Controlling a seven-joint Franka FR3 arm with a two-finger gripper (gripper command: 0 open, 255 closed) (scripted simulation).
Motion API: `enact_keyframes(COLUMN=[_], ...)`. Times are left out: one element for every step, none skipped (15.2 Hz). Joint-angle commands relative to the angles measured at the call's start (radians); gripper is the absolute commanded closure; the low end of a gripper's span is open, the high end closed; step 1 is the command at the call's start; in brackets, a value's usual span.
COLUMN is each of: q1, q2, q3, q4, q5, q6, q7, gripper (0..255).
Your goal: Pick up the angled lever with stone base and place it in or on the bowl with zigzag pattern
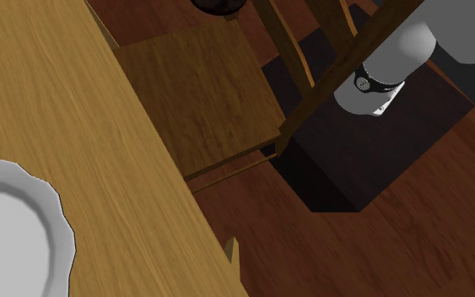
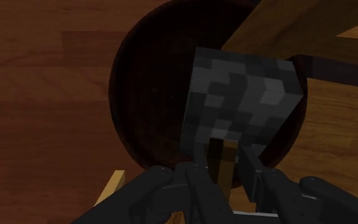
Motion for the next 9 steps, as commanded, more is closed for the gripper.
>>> enact_keyframes(q1=[-0.003, -0.003, -0.003, -0.003, -0.002, -0.002, -0.001, -0.002, -0.001], q2=[0.009, 0.009, 0.009, 0.009, 0.006, 0.013, 0.014, 0.016, 0.015], q3=[-0.003, -0.003, -0.002, -0.002, 0.000, -0.001, -0.001, -0.001, -0.001], q4=[-0.010, -0.010, -0.010, -0.010, -0.013, -0.009, -0.011, -0.011, -0.011], q5=[-0.001, -0.001, -0.001, -0.001, -0.003, 0.002, 0.003, 0.004, 0.004], q6=[-0.004, -0.004, -0.003, -0.003, -0.003, -0.001, 0.002, 0.003, 0.003], q7=[-0.001, -0.002, -0.002, -0.002, 0.003, -0.001, -0.001, -0.002, -0.001], gripper=[255, 255, 255, 255, 0, 0, 0, 0, 0])
